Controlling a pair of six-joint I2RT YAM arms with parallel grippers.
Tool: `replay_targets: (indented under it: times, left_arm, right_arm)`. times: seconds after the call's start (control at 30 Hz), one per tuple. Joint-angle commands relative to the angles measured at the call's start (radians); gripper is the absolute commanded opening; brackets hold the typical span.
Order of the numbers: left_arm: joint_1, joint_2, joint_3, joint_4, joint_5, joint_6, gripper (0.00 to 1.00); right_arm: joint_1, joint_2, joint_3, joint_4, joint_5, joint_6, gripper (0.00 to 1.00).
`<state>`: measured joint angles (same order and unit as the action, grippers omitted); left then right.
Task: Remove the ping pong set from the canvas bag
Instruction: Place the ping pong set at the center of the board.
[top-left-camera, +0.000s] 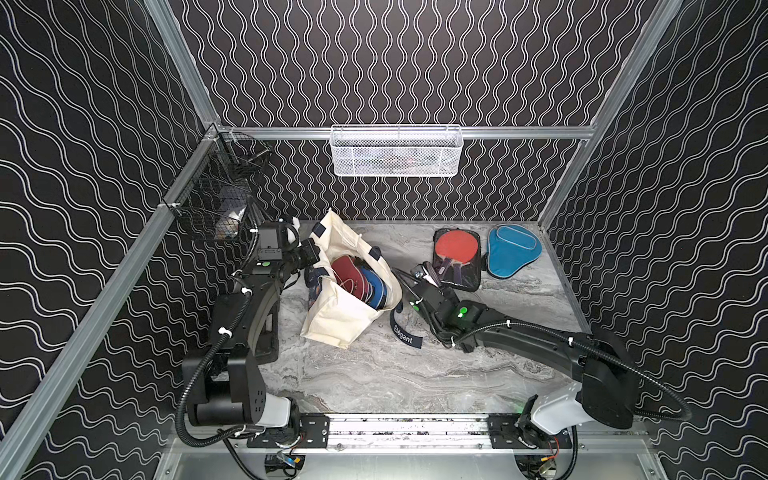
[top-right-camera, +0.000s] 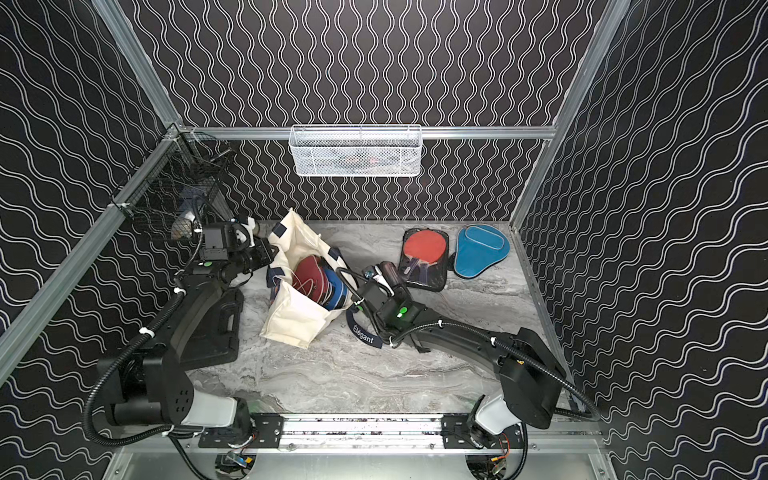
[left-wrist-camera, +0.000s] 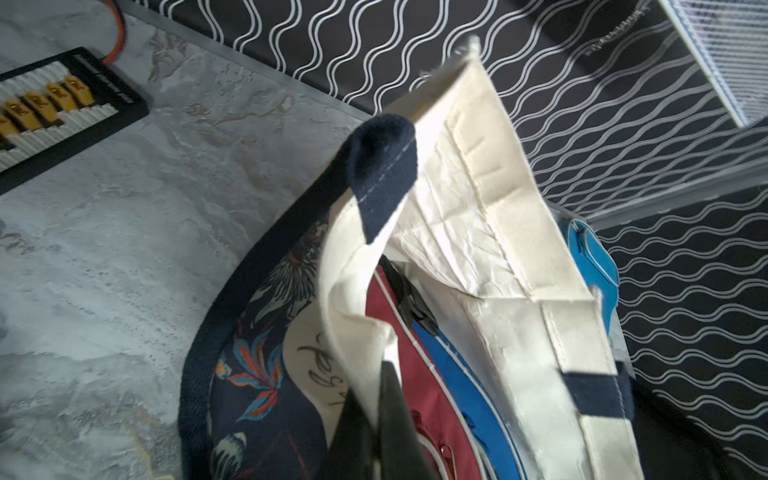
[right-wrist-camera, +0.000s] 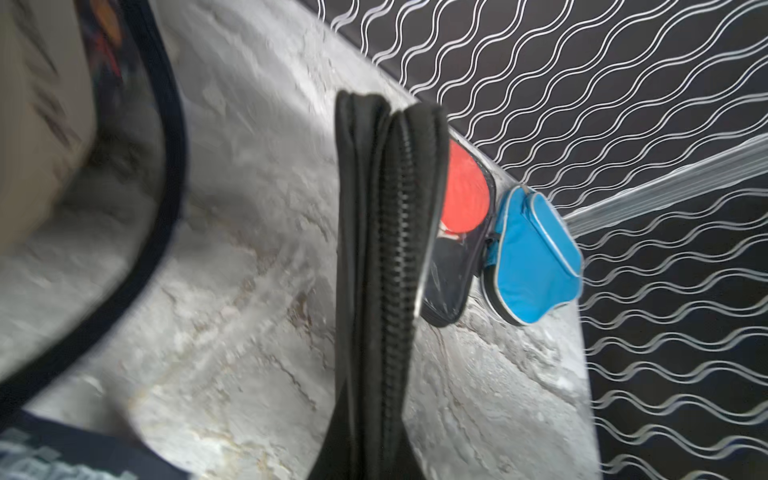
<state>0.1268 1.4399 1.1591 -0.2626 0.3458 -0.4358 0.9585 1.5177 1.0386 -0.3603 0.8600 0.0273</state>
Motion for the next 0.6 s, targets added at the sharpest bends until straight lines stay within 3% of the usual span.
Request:
replay_targets:
  times: [0.0,0.13,0.4,0.57]
  left_arm:
    - [0.024,0.017,0.009,0.035,-0.009,-0.036,0.00]
    - [0.046,0.033,0.006,0.045,-0.002,-0.050,0.00]
    - [0.060,0.036,0.001,0.057,0.001,-0.061,0.00]
    - [0.060,0.033,-0.004,0.071,0.007,-0.072,0.00]
  right_arm:
    - [0.029,0.016,-0.050,0.099,0.133,-0.060,0.05]
    - [0.061,0.053,-0.110,0.163,0.197,-0.091,0.06]
    - [0.127,0.078,-0.239,0.280,0.205,-0.123,0.12]
    - [0.131,0.097,-0.232,0.229,0.179,-0.062,0.15]
